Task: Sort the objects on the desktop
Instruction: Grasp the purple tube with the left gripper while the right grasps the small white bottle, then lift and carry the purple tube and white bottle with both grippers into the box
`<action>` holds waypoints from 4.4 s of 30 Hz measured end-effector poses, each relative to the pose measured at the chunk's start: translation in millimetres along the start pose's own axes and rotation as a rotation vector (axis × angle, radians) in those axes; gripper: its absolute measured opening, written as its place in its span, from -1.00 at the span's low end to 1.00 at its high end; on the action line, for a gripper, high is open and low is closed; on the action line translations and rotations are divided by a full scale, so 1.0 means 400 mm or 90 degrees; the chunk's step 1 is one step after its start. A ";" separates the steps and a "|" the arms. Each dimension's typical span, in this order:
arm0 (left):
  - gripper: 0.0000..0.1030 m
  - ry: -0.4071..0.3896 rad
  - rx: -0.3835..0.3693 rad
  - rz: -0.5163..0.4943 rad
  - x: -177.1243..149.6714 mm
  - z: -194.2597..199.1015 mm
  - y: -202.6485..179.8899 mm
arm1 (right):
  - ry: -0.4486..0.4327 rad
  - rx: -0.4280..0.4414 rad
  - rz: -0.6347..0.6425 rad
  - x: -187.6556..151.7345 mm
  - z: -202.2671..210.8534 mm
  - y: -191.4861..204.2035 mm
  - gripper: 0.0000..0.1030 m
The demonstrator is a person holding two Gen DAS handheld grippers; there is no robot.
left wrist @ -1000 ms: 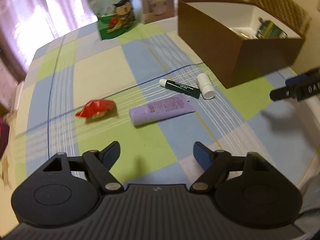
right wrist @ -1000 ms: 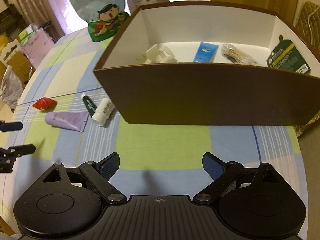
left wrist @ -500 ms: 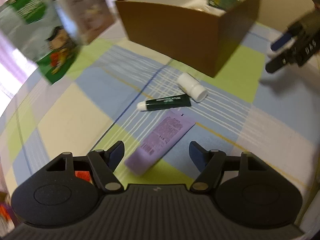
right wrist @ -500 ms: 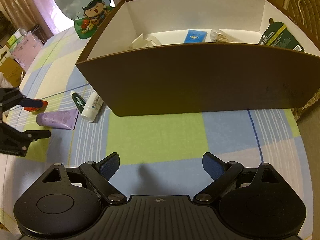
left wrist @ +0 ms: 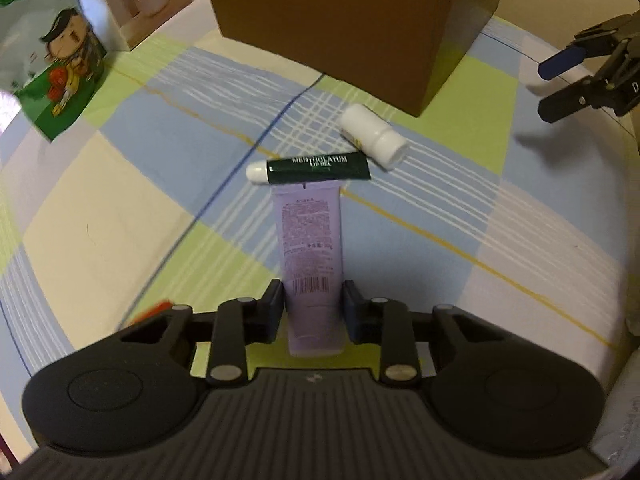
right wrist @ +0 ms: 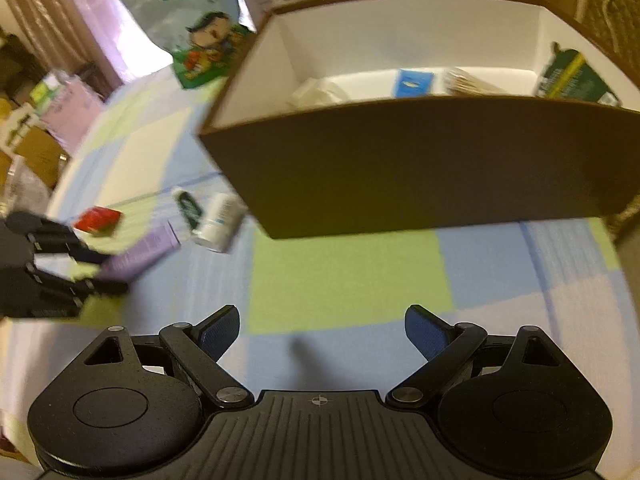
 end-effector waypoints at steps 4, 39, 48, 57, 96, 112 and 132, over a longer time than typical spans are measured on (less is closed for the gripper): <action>-0.50 0.017 0.016 0.066 -0.056 0.033 -0.027 | -0.007 0.046 0.020 -0.008 -0.029 0.081 0.83; -0.49 0.035 0.111 0.401 -0.260 0.126 -0.015 | -0.027 -0.059 0.111 -0.059 -0.149 0.138 -0.43; -0.41 0.035 0.129 0.392 -0.236 0.109 -0.004 | -0.049 -0.052 0.155 -0.052 -0.180 0.155 -0.43; -0.46 0.041 0.133 0.412 -0.219 0.113 -0.047 | -0.016 -0.023 0.152 -0.057 -0.123 0.104 -0.49; -0.46 -0.140 0.157 0.234 0.399 0.244 -0.140 | -0.087 0.086 0.013 0.198 0.304 -0.261 -0.48; -0.46 -0.168 0.131 0.169 0.540 0.216 -0.101 | -0.111 0.147 -0.018 0.362 0.344 -0.299 -0.48; -0.46 -0.059 -0.075 0.061 0.700 -0.047 -0.037 | -0.024 0.072 0.064 0.533 0.180 -0.363 -0.48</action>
Point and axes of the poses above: each gripper's, at about its wrist camera, not at the fingertips, and z roughly against the way its jaws point, y to its left, x to its top, the point moved 7 cm from there along -z, roughly the way its jaws point, and after that the axes turned 15 degrees about -z, right-handed, at the moved point
